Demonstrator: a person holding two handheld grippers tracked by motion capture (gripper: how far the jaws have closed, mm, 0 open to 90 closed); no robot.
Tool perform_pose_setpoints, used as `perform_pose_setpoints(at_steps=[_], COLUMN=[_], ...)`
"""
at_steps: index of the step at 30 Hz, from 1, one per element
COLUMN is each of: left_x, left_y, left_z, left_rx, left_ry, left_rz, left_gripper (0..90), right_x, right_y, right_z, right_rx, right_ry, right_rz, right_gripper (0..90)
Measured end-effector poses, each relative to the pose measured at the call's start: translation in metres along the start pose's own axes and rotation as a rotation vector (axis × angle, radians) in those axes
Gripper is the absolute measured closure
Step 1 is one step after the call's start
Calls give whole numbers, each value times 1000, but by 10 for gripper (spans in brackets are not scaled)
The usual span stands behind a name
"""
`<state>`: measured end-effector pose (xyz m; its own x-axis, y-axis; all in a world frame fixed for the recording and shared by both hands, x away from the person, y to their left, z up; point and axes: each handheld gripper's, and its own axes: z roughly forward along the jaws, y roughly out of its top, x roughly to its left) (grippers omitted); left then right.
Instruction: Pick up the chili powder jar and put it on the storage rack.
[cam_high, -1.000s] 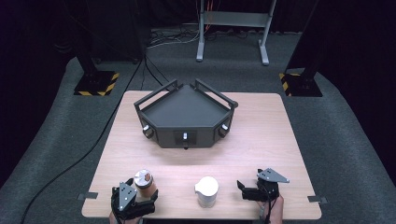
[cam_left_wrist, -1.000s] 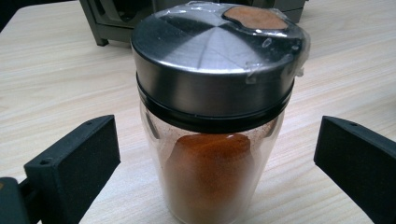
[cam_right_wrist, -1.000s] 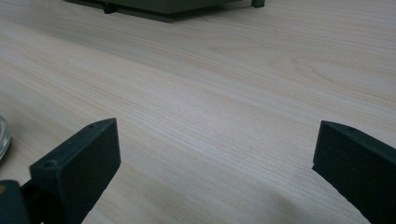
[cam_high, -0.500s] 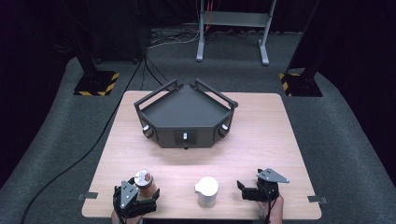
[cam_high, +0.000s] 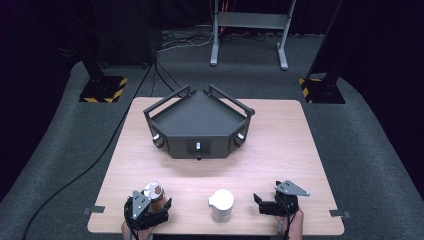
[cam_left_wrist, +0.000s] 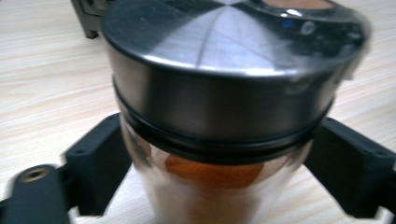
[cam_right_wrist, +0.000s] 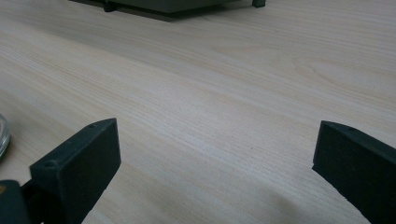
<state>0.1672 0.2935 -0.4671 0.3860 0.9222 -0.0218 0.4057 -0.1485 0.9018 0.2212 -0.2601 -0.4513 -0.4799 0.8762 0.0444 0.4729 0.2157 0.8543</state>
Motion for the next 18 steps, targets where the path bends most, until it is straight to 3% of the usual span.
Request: perform_pose_setpoints(at_steps=[9, 18], left_x=[-2, -2], left_y=[-2, -3], left_z=[0, 0], left_rx=[-9, -14], left_ry=[23, 18], left_rz=[-11, 0], left_gripper=[307, 316], right_x=[0, 0], right_y=[1, 1], right_z=[0, 1], right_rx=[4, 6], right_ry=[4, 4], right_rz=[-3, -2], right_gripper=[0, 0])
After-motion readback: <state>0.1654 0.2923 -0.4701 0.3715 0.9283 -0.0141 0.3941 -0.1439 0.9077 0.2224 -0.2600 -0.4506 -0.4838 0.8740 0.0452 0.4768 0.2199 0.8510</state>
